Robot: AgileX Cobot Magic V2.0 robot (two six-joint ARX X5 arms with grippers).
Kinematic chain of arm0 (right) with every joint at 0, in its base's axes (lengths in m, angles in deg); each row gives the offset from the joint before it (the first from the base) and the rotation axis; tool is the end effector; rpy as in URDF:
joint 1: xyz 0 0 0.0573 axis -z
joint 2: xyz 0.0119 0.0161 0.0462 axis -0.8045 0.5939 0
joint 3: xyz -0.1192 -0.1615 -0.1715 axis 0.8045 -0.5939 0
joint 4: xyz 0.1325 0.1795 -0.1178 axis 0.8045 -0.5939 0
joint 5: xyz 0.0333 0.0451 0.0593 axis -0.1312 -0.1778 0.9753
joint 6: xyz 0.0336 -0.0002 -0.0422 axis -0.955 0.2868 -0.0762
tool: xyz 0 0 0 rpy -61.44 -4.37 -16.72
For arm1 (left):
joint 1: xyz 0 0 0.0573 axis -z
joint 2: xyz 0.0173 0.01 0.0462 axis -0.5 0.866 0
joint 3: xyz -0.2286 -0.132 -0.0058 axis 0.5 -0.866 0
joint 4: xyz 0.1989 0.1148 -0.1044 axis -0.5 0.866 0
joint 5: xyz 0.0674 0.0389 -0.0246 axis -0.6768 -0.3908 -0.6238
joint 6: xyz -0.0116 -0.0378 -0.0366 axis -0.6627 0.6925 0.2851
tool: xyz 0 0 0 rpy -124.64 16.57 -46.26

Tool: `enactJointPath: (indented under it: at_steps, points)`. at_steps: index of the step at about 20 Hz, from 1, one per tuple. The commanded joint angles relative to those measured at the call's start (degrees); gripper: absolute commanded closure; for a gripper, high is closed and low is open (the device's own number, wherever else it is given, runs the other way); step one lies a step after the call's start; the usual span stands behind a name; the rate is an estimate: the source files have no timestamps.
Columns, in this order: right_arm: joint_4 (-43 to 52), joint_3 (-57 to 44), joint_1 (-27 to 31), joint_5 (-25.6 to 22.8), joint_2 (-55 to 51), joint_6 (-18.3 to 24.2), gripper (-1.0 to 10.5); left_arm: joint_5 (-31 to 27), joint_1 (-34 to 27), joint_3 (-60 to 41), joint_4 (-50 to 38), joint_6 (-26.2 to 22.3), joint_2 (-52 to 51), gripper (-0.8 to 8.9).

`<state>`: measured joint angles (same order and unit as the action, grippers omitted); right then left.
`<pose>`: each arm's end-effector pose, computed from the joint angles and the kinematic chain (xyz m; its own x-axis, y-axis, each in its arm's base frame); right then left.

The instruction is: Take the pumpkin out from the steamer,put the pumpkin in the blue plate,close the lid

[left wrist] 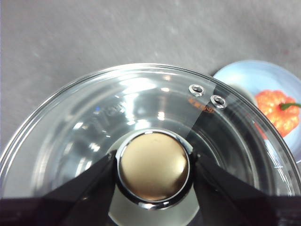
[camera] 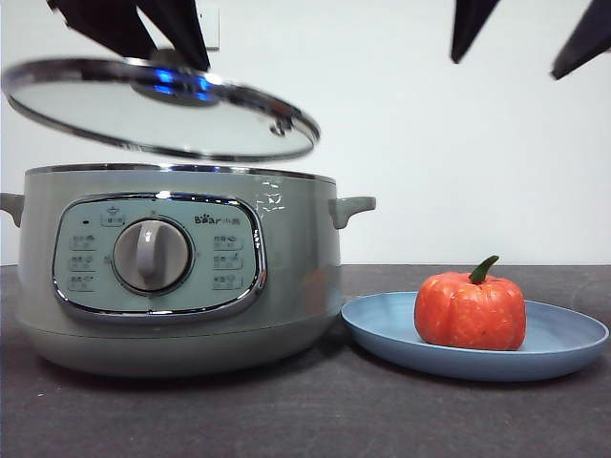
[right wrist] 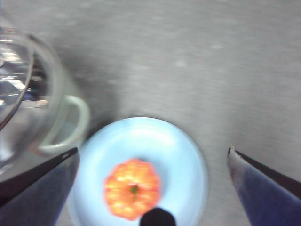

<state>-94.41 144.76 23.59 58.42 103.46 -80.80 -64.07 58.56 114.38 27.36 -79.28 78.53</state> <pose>0.1922 0.1042 0.3351 0.7459 0.2020 -0.6347 -0.2845 0.9582 -0.0294 0.2447 -0.1358 0.3452 0.6036 -0.4184 -0.6787 0.5681 0.8230 -0.0021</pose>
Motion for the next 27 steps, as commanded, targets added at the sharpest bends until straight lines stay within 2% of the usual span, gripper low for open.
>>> enactJointPath:
  at_steps: [1, 12, 19, 22, 23, 26, 27]
  points:
    - [-0.5, -0.3, 0.1, -1.2, -0.7, -0.5, 3.5, 0.7, 0.0, 0.4, -2.8, -0.2, 1.1, 8.22]
    - [-0.7, -0.3, 1.2, -1.0, -1.5, -0.5, 3.5, 1.5, 0.0, -0.1, -0.2, -0.3, 4.1, 8.22]
    - [-0.8, -0.3, 1.2, -0.9, -1.5, -0.5, 3.5, 1.5, 0.7, -5.7, -5.0, -0.3, 4.2, 8.22]
    - [-1.1, -0.3, 1.2, -0.9, -1.5, -0.5, 3.5, 1.5, 0.7, -6.3, -2.7, -0.3, 4.2, 8.08]
    - [-1.2, -0.3, 1.2, -0.9, -1.5, -0.5, 3.5, 1.5, 0.7, -6.3, -2.3, -0.3, 4.2, 7.75]
    - [-1.5, -0.3, 1.2, -0.9, -1.5, -0.5, 3.5, 1.4, 0.6, -6.3, -2.3, -0.1, 4.2, 3.63]
    - [-1.6, -0.3, 1.2, -0.9, -1.5, -0.5, 3.5, 1.4, 0.6, -6.3, -2.3, 0.0, 4.2, 3.51]
